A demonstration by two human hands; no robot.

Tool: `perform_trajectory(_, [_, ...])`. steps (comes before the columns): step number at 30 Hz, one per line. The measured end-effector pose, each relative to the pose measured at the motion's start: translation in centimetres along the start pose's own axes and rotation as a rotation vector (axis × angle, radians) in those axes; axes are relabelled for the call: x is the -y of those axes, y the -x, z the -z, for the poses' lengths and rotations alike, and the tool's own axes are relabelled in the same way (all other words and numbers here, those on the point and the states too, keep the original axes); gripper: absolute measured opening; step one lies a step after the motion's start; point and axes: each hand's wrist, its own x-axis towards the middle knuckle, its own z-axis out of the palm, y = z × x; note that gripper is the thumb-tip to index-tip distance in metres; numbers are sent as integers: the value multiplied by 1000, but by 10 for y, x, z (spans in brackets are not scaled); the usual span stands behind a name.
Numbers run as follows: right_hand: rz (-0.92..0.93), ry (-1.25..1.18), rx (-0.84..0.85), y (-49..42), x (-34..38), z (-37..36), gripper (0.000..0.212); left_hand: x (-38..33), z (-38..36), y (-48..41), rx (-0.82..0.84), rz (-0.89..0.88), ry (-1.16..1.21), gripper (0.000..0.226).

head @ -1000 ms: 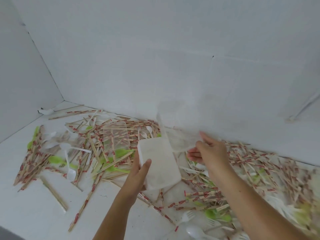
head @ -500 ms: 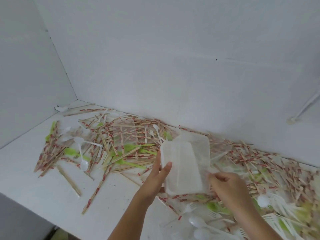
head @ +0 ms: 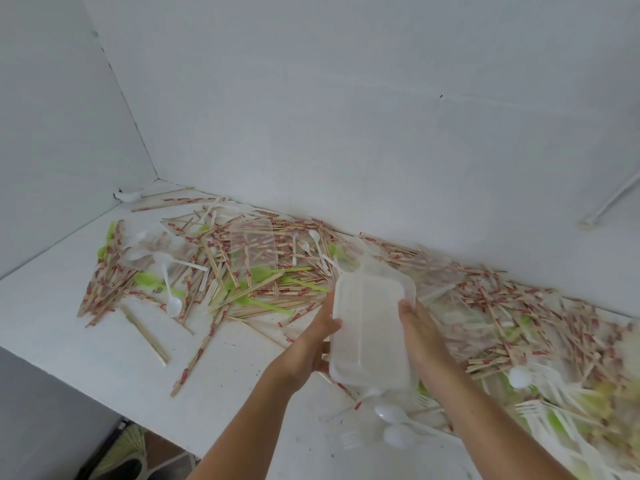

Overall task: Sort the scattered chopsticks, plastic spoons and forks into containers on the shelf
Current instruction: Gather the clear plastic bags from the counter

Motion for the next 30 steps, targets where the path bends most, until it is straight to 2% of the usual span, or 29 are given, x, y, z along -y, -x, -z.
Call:
perform_trajectory(2, [36, 34, -32, 3, 0, -1, 44, 1, -3, 0, 11, -3, 9, 57])
perform_trajectory(6, [52, 41, -28, 5, -4, 0, 44, -2, -8, -7, 64, 20, 5, 78])
perform_trajectory(8, [33, -63, -38, 4, -4, 5, 44, -6, -10, -12, 75, 11, -12, 80])
perform_trajectory(12, [-59, -416, 19, 2, -5, 19, 33, -12, -16, -19, 128, 32, -2, 69])
perform_trajectory(15, [-182, -507, 36, -5, -15, 30, 60, -12, -25, -21, 173, 44, 1, 70])
perform_trajectory(16, [-206, -497, 33, -5, -16, 33, 55, -13, -28, -22, 186, 47, -8, 72])
perform_trajectory(18, [-203, -450, -1, -5, -15, 39, 28, -14, -34, -24, 212, 46, -41, 76])
perform_trajectory(19, [-183, -456, -24, -5, -14, 41, 21, -14, -37, -26, 206, 38, -63, 74])
perform_trajectory(24, [-143, -688, -20, 0, -25, 63, 21, -19, -47, -32, 123, 1, -250, 57])
perform_trajectory(25, [-138, -688, 10, 3, -28, 71, 22, -19, -46, -34, 138, 10, -271, 56])
perform_trajectory(27, [-113, -647, 93, 10, -31, 95, 39, -26, -50, -41, 201, 33, -309, 55])
perform_trajectory(30, [-88, -440, 150, 25, -33, 147, 65, -45, -76, -52, 394, 49, -428, 68])
